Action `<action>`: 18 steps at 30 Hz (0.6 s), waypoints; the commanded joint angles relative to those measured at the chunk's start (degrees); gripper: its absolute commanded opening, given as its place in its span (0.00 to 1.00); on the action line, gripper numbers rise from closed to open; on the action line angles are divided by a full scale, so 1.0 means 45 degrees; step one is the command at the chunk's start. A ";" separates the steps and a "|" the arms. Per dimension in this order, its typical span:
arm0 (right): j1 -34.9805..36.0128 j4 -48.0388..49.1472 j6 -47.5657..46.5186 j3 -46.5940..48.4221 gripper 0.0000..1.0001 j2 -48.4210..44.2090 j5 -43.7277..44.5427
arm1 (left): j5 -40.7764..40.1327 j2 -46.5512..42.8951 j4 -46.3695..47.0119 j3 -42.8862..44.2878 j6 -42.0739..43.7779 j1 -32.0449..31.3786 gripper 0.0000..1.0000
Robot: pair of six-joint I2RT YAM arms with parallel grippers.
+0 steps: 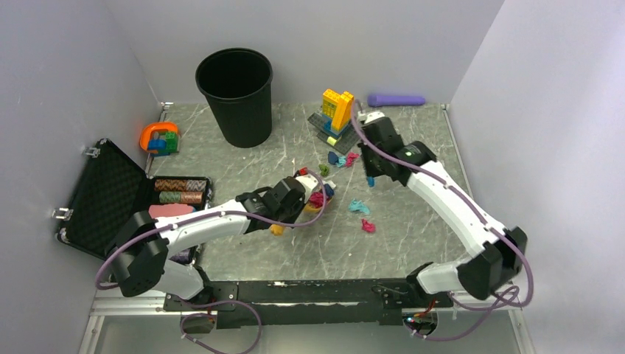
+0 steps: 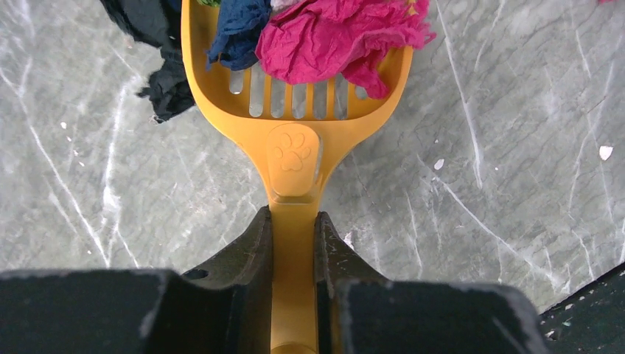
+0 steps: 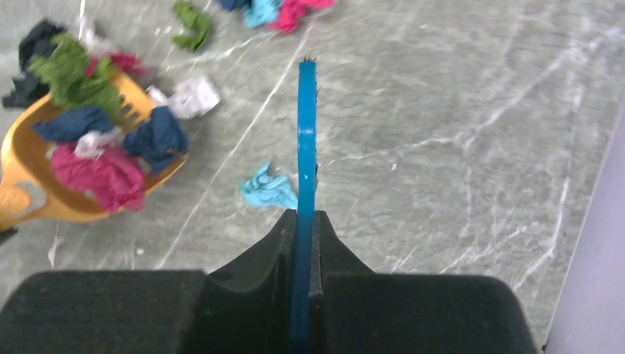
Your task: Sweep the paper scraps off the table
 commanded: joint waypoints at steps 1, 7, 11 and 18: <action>-0.0754 0.1515 0.1415 -0.0810 0.00 -0.1731 0.1355 | -0.0694 -0.0849 0.0212 0.0140 0.0043 -0.0062 0.00; -0.1098 0.1828 0.1563 -0.1394 0.00 -0.2481 0.1312 | -0.1234 -0.1276 -0.0406 0.0684 0.0059 -0.0070 0.00; -0.1123 0.2051 0.1670 -0.1694 0.00 -0.2798 0.1237 | -0.1774 -0.1381 -0.0940 0.1330 0.0034 -0.0071 0.00; -0.1143 0.2087 0.1622 -0.1899 0.00 -0.3221 0.0949 | -0.2759 -0.0899 -0.2128 0.3189 0.0160 -0.0042 0.00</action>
